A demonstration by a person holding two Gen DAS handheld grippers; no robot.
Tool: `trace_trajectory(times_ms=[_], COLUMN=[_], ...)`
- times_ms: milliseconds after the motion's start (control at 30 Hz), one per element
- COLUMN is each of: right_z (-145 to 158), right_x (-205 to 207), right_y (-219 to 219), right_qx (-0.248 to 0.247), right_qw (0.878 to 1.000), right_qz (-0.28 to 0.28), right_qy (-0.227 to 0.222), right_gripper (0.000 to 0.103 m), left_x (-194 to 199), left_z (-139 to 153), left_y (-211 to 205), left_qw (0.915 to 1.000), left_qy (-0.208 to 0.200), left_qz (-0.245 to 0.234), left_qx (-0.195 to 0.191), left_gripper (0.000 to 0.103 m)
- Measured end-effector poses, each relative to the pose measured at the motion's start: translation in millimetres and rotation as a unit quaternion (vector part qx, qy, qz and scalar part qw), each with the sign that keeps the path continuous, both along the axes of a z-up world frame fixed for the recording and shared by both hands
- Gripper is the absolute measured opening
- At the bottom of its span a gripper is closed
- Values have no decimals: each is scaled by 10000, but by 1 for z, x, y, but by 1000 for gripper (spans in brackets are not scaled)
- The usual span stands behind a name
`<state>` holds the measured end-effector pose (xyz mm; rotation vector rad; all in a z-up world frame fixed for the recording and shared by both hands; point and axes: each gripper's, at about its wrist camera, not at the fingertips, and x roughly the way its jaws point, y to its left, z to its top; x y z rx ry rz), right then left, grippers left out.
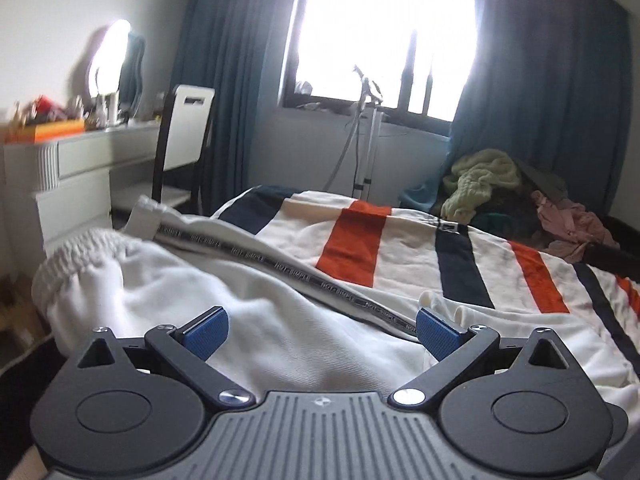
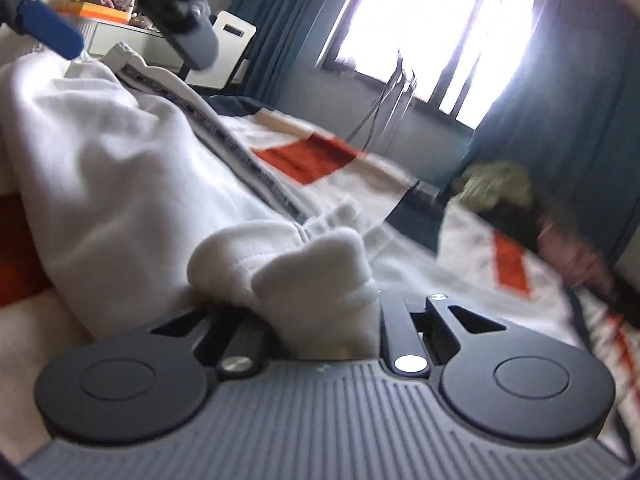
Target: Fold clothes
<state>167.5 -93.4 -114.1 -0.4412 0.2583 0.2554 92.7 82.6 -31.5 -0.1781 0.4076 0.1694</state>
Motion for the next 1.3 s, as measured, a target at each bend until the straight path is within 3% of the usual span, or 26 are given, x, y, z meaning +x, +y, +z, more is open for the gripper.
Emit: trace_trajectory(times_ms=[100, 133, 267, 300, 367, 400, 433, 533, 667, 733, 900, 1033, 1133, 1233, 1300], right_z=[25, 28, 14, 10, 10, 15, 21, 39, 61, 68, 74, 69, 61, 48, 42], right_x=[-8, -9, -1, -1, 2, 3, 3, -8, -26, -36, -36, -26, -15, -5, -1], right_y=[4, 5, 9, 7, 8, 3, -2, -26, -61, -79, -123, -143, -151, -158, -158], right_qx=[185, 282, 495, 492, 598, 757, 964, 1762, 2299, 2561, 2716, 2580, 2571, 2588, 2454], right_qw=[9988, 9987, 9960, 9948, 9927, 9906, 9873, 9712, 9515, 9444, 9416, 9401, 9354, 9247, 9247], right_qz=[88, 213, 505, 563, 619, 642, 662, 625, 610, 412, -726, -1464, -1734, -2092, -2231], right_qy=[-439, -370, 537, 694, 839, 945, 1080, 1477, 1952, 2020, 1855, 1679, 1697, 1848, 1870], right_gripper=[15, 17, 24, 31, 33, 44, 60, 85, 85, 85, 85, 85, 85, 85, 85], left_x=[1, 2, 9, 11, 11, 9, 8, 4, -5, -6, -5, 0, 4, 8, 9], left_z=[1, 1, -6, -8, -10, -10, -11, -9, -8, -10, -21, -32, -38, -43, -47], left_y=[7, 9, 14, 16, 18, 19, 19, 16, 6, 4, -8, -23, -31, -35, -38], left_qw=[9998, 9998, 9991, 9987, 9974, 9969, 9962, 9940, 9926, 9889, 9767, 9739, 9738, 9731, 9741], left_qy=[-69, -78, 65, 130, 205, 210, 216, 281, 333, 419, 701, 866, 948, 1042, 1148], left_qz=[38, 38, 36, 19, -72, -130, -188, -579, -874, -1083, -1609, -1796, -1839, -1863, -1818], left_qx=[-176, -201, -412, -496, -681, -750, -819, -888, -769, -925, -1238, -1081, -940, -867, -693], left_gripper=[101, 101, 101, 101, 101, 101, 101, 101, 101, 101, 101, 100, 93, 78, 66])
